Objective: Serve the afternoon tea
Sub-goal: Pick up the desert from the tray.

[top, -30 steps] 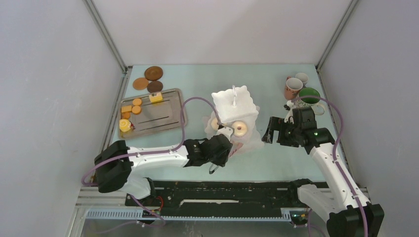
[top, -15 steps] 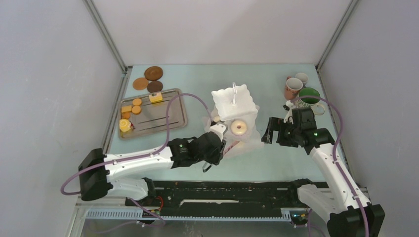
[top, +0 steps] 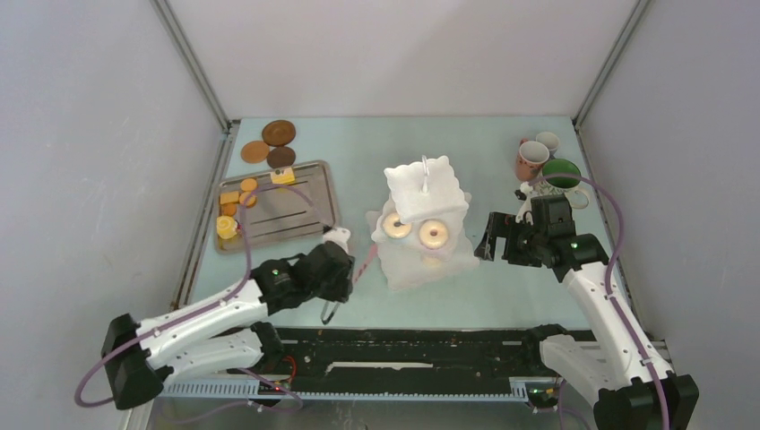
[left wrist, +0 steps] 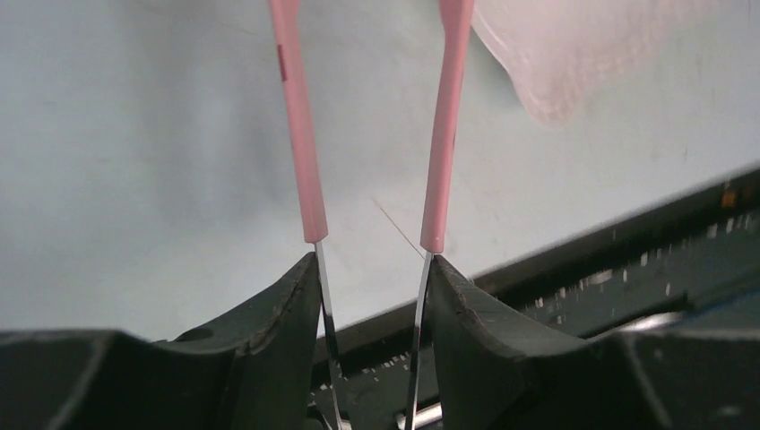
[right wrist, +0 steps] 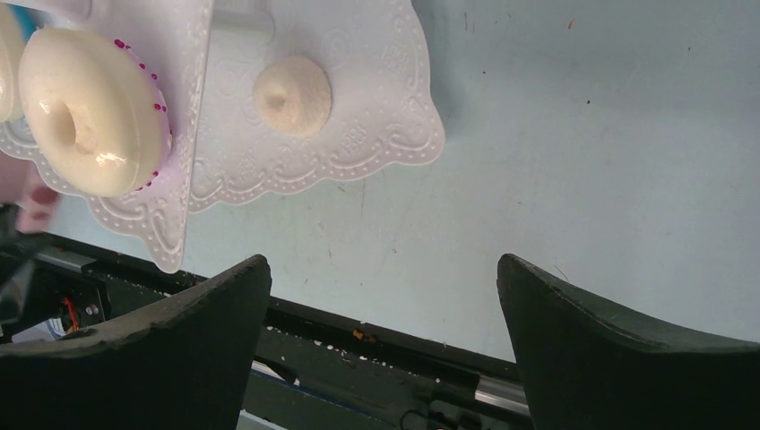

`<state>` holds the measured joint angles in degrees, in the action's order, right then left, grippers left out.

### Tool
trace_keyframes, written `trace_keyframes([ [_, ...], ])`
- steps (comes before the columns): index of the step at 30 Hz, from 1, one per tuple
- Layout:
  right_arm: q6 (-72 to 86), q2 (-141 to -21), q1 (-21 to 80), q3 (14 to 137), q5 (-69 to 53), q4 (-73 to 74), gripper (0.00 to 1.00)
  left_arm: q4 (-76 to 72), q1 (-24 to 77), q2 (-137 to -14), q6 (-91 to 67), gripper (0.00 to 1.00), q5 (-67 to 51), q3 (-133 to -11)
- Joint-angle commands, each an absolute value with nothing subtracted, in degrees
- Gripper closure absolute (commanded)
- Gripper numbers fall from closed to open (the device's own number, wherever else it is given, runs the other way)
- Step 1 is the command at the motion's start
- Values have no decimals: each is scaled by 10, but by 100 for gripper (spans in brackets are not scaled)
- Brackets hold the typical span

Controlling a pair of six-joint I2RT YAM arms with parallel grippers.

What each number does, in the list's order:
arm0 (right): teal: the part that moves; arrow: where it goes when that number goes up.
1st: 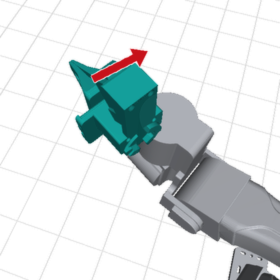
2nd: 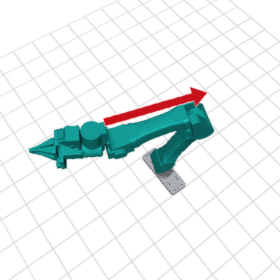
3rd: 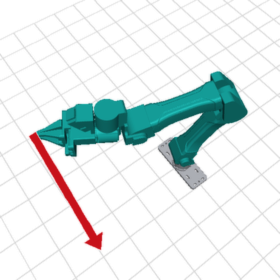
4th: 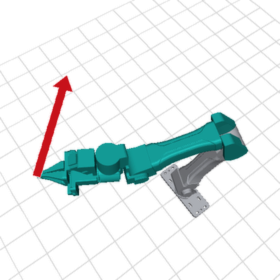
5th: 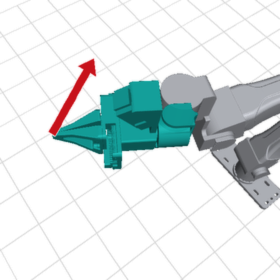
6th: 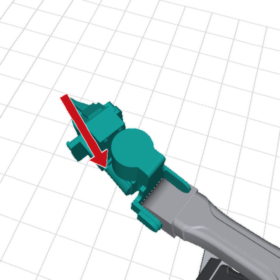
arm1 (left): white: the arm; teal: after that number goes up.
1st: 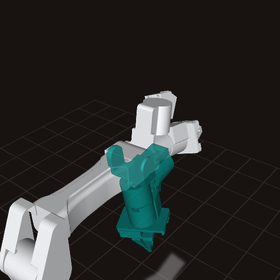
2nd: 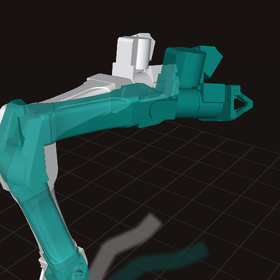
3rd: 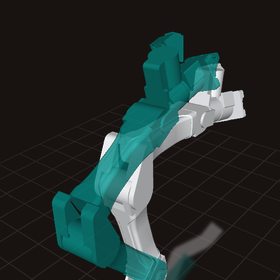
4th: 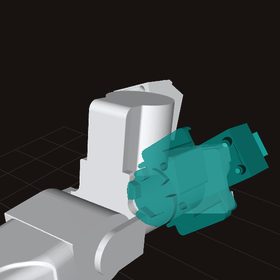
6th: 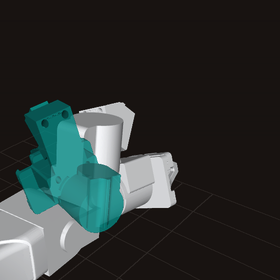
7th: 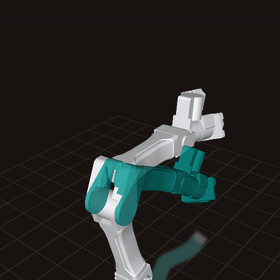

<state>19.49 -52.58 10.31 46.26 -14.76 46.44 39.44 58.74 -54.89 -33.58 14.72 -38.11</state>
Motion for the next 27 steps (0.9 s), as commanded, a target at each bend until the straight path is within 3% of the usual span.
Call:
trace_keyframes([
  [1, 199, -516, 99, 472, -145, 453, 0, 427, 467, -504, -363, 52, 151, -417],
  [11, 201, -528, 88, 472, -141, 452, 0, 453, 224, -556, -253, 53, 86, -518],
  [17, 200, -537, 80, 472, -144, 451, 1, 457, 91, -668, -245, 52, 55, -612],
  [27, 201, -546, 76, 472, -150, 452, 1, 466, -112, -889, -241, 54, -115, -807],
])
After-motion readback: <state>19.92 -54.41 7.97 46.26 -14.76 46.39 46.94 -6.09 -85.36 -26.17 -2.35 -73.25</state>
